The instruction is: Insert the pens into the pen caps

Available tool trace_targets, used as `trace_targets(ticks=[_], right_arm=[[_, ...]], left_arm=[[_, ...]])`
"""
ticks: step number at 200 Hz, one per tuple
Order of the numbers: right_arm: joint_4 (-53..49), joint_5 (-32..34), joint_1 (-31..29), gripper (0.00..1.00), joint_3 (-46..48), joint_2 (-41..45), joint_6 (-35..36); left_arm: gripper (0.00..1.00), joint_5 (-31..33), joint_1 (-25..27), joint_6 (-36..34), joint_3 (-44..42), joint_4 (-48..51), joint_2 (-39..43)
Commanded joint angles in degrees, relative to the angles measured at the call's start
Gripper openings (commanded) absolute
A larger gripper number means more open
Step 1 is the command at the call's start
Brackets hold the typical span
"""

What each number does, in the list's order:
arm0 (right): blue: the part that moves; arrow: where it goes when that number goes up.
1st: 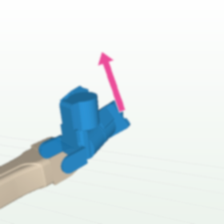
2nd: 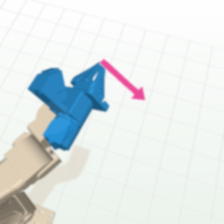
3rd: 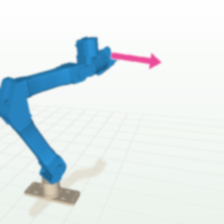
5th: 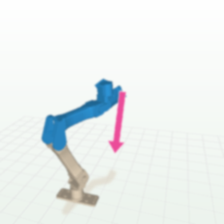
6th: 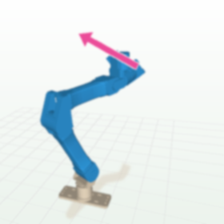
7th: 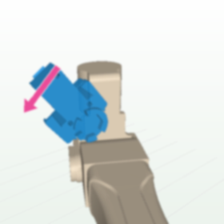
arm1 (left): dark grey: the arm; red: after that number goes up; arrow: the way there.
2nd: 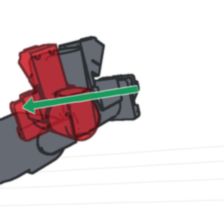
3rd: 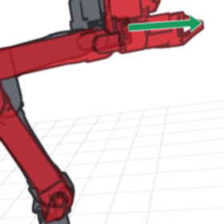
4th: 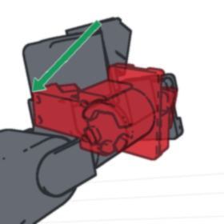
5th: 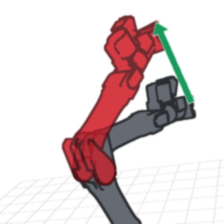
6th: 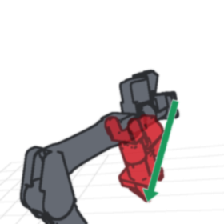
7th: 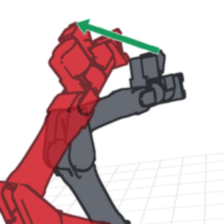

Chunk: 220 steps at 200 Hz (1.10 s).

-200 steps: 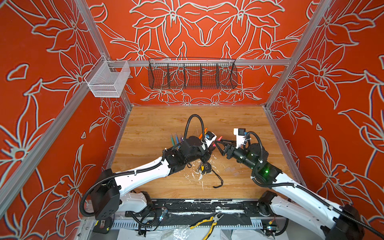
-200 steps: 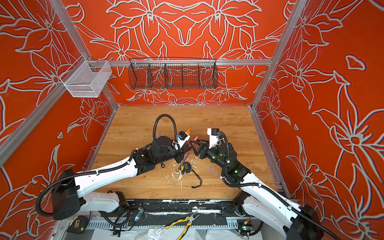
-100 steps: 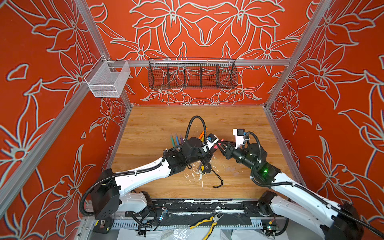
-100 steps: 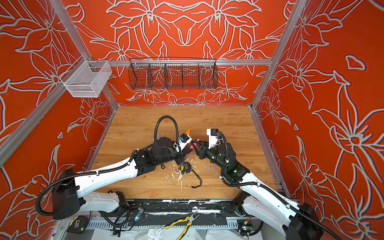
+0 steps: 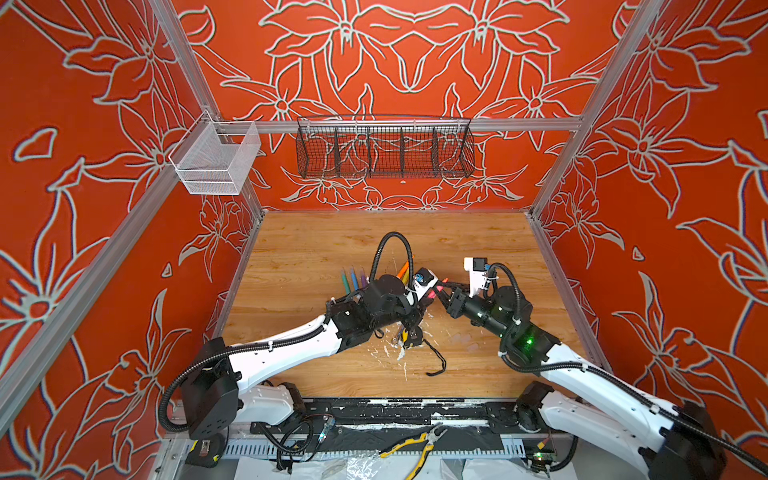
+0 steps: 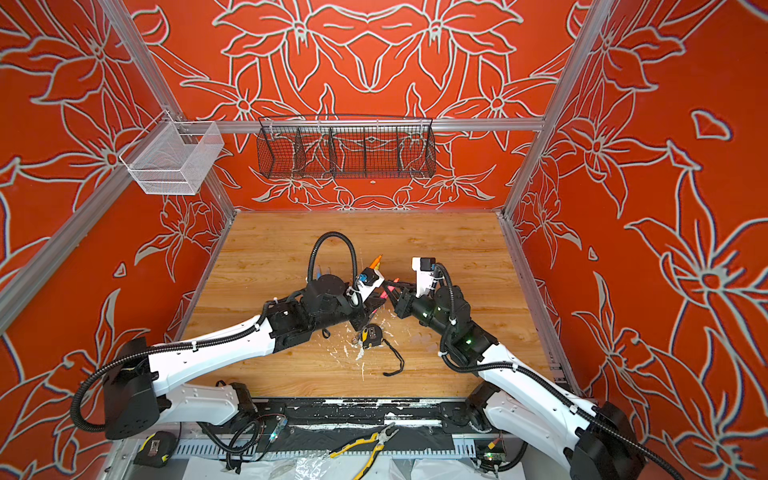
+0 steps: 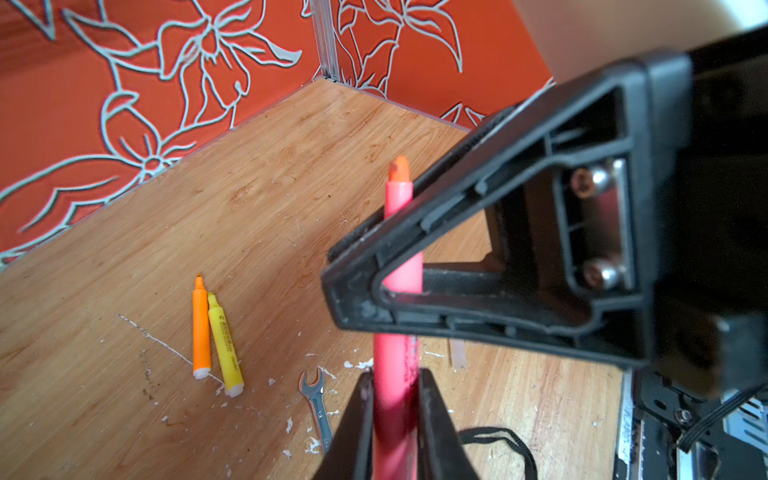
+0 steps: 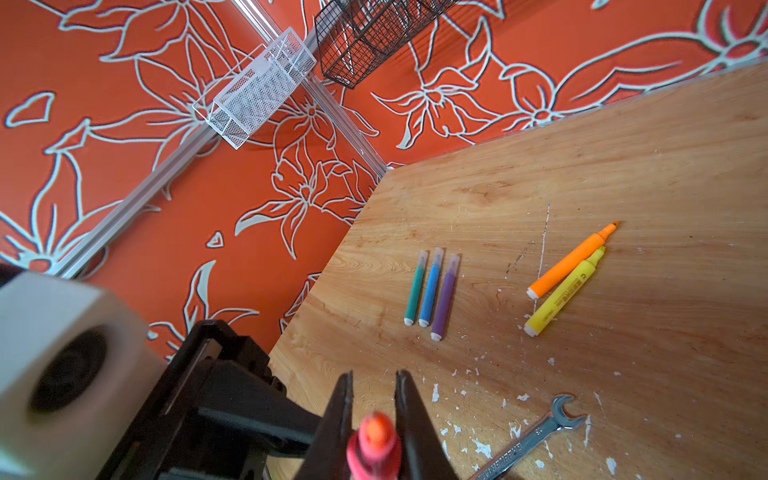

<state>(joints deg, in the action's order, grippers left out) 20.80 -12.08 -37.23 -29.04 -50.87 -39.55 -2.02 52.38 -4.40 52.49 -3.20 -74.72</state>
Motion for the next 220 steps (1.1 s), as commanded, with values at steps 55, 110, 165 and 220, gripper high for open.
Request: trace_targets(ticks=[55,110,165,220], right_arm=[[2.1,-1.1,0.0,0.05,1.7,0.3,-1.1],[2.9,-1.3,0.0,0.05,2.3,1.1,-1.5],[3.4,-1.5,0.0,0.04,2.5,1.0,-1.9],[4.0,-1.4,0.0,0.04,2.8,1.1,-2.2]], left_arm=[[0.38,0.2,0.5,-0.6,1.1,-2.6,-1.8],[0.41,1.0,0.5,-1.0,1.4,-2.6,-3.2],[0.34,1.2,0.5,-1.4,1.6,-3.1,-4.3],[0.29,1.4,0.5,-1.6,2.0,-3.3,-5.5]])
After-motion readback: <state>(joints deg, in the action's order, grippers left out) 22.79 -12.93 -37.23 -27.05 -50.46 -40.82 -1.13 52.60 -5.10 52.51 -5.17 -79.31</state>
